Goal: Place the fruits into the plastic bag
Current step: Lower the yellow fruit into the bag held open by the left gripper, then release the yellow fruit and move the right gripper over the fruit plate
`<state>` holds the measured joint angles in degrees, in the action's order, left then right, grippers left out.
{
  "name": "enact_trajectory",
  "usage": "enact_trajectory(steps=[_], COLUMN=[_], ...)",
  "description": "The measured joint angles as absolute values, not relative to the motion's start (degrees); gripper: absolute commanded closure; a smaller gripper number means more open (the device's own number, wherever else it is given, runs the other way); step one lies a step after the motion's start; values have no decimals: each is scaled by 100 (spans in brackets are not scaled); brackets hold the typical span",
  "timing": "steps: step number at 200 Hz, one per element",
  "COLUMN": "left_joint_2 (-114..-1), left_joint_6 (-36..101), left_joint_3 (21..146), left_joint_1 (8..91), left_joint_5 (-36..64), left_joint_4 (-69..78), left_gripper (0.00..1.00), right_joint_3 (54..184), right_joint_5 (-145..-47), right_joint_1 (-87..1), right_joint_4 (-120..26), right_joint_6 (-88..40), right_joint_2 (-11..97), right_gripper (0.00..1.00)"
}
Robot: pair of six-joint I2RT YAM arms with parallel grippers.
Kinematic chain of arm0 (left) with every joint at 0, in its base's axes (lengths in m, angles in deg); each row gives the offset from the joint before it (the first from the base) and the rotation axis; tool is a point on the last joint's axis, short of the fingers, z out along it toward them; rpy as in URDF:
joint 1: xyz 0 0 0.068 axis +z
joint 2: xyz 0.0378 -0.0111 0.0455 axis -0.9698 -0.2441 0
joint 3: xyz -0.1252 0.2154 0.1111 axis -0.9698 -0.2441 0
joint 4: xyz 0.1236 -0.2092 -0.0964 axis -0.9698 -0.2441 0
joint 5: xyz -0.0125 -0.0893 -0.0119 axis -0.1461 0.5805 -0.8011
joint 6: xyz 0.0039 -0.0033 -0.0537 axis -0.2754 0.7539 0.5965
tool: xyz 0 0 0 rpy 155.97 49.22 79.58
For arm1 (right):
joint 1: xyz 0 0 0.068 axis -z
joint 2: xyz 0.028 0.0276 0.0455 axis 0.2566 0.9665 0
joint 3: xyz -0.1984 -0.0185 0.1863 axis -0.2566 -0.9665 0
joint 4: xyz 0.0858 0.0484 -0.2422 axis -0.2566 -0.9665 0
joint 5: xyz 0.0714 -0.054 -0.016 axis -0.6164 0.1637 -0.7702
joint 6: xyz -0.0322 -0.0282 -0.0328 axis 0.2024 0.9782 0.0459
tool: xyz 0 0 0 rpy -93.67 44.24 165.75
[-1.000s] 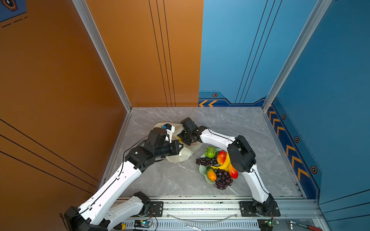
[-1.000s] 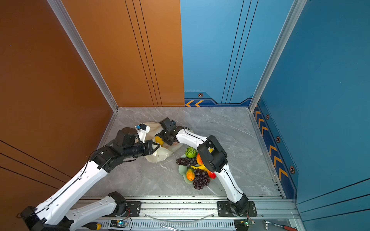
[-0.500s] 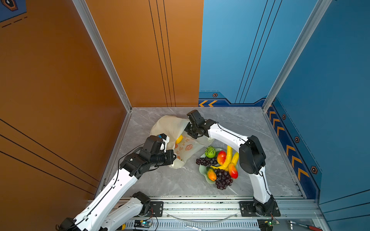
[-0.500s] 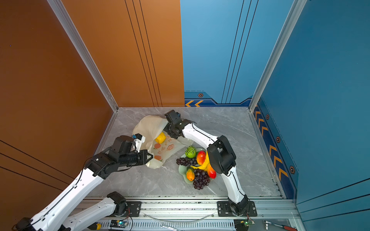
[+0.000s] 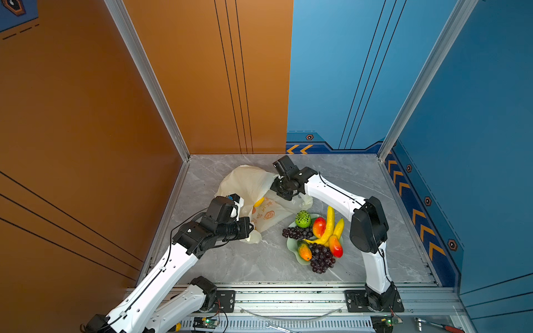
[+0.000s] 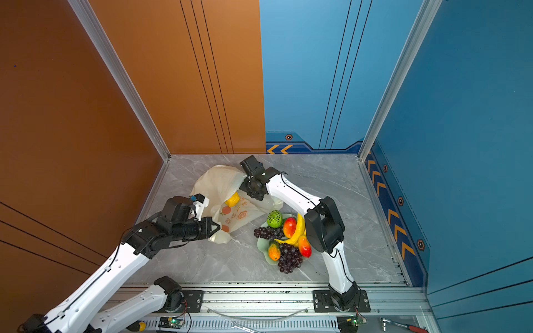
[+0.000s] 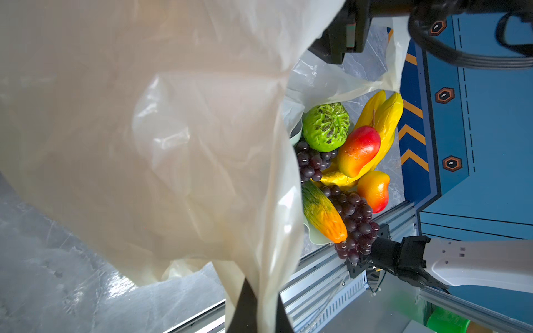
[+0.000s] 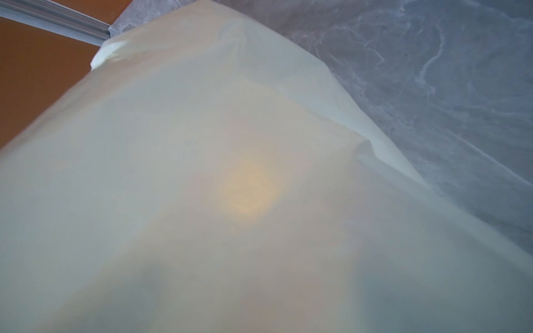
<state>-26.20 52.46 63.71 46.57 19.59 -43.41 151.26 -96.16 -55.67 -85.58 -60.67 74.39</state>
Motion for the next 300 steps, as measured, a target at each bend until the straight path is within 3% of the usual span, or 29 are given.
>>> enact_trajectory(steps=[47,110,218,300], left_joint_2=[-2839,-2924,-2946,-2950], left_joint_6=[5336,5447,5469,5467], left_joint_3=[6578,6659,6657,6659], left_joint_1=[4657,4657,4657,4655], left_joint_5=[1959,1959,1961,1964], left_joint_4=[-4171,-3954,-3893,-3825], left_gripper=[100,100,100,100], right_joint_3=[15661,15410,14547,13869], right_joint_5=[-9977,-10265,-10189,-8565], right_joint_1=[-5584,-5772,-5945,-5879], right_joint_4=[-9520,-10171,-10296,-11590], right_joint_6=[-5643,-5302,-5291,-4349], right_joint_2=[7513,7294,4947,4492], right_gripper=[0,0,0,0])
